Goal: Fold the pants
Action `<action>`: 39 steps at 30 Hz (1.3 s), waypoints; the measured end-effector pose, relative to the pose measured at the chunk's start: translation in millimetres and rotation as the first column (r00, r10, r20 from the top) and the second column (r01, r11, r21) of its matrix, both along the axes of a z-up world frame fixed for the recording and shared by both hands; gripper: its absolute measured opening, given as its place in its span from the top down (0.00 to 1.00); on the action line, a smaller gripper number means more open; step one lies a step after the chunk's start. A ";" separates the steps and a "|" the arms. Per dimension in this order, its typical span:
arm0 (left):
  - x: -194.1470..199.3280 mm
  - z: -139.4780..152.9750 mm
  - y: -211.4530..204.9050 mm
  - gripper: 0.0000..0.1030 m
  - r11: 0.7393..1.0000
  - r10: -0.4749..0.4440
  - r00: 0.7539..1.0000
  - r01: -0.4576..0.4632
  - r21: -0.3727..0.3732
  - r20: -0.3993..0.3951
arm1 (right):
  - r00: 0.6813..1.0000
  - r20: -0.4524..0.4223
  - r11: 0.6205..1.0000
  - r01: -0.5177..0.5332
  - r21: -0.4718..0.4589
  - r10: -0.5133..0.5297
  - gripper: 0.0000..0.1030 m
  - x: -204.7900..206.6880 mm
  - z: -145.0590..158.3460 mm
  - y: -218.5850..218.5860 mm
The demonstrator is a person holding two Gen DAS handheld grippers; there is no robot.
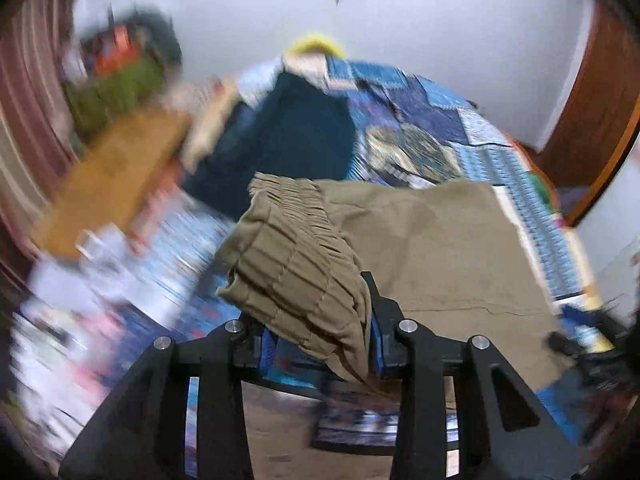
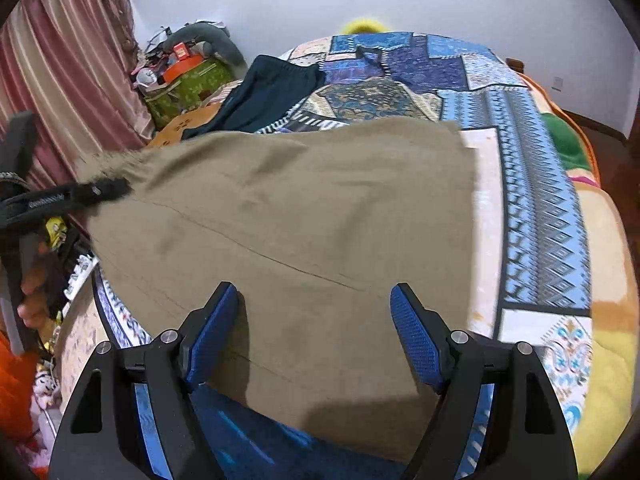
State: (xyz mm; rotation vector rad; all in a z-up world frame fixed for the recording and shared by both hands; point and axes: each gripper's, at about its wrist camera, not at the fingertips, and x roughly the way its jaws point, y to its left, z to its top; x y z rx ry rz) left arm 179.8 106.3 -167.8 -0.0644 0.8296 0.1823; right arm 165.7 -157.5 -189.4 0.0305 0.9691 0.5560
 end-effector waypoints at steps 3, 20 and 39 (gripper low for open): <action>-9.1 17.6 -4.6 0.65 0.988 0.010 0.999 -0.018 0.152 0.053 | 1.000 -0.001 1.000 0.007 -0.010 -0.007 0.27 -5.9 0.3 -8.3; 11.8 67.7 -82.0 0.72 0.967 -0.245 0.958 0.230 0.113 0.147 | 0.999 -0.025 0.999 0.028 0.022 -0.028 0.27 -10.2 -8.0 -18.2; 26.6 38.9 -135.7 0.40 0.865 -0.480 0.877 0.473 -0.167 0.000 | 0.999 -0.025 0.999 0.034 0.032 -0.033 0.27 -8.3 -10.0 -19.1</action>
